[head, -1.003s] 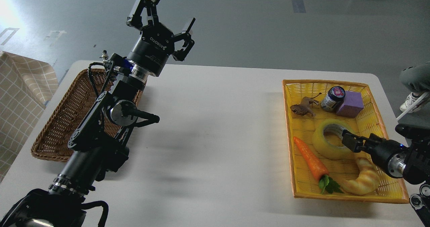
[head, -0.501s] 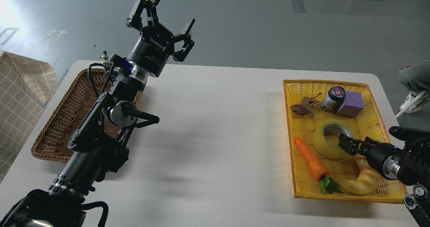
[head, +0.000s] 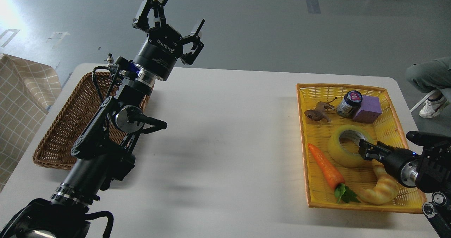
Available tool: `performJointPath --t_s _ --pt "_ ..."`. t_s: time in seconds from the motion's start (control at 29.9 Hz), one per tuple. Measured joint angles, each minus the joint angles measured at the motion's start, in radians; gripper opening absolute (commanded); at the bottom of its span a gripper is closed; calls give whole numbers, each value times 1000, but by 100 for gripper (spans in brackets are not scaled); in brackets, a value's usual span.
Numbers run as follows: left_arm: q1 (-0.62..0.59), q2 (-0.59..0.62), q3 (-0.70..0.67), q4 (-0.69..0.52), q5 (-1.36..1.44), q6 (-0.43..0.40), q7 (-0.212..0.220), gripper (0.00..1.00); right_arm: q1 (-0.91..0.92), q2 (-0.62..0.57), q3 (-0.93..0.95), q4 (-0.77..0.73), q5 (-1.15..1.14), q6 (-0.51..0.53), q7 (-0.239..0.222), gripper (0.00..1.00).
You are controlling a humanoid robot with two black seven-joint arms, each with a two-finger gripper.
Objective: Place and transfer tape with both arms
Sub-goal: 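Reach the right gripper into the tape roll's hole in the tray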
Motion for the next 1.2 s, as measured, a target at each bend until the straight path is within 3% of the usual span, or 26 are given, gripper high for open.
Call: performJointPath --t_s 0.17,0.4,0.43,0.84,1.07,1.2 --pt "0 0 0 1 -1 -1 0 98 -2 1 0 1 0 6 -1 31" --pt "0 -1 0 1 -2 -1 0 98 -3 1 0 4 0 9 -1 26" --pt "0 -2 0 1 -2 -1 0 98 -3 1 0 4 0 9 -1 21" --pt "0 -3 0 2 0 0 0 98 -5 -2 0 28 30 30 -2 12" --pt "-1 -3 0 2 0 0 0 98 -11 -9 0 45 66 40 -1 0" --pt "-2 -3 0 1 0 0 0 98 -14 -14 3 64 91 54 -6 0"
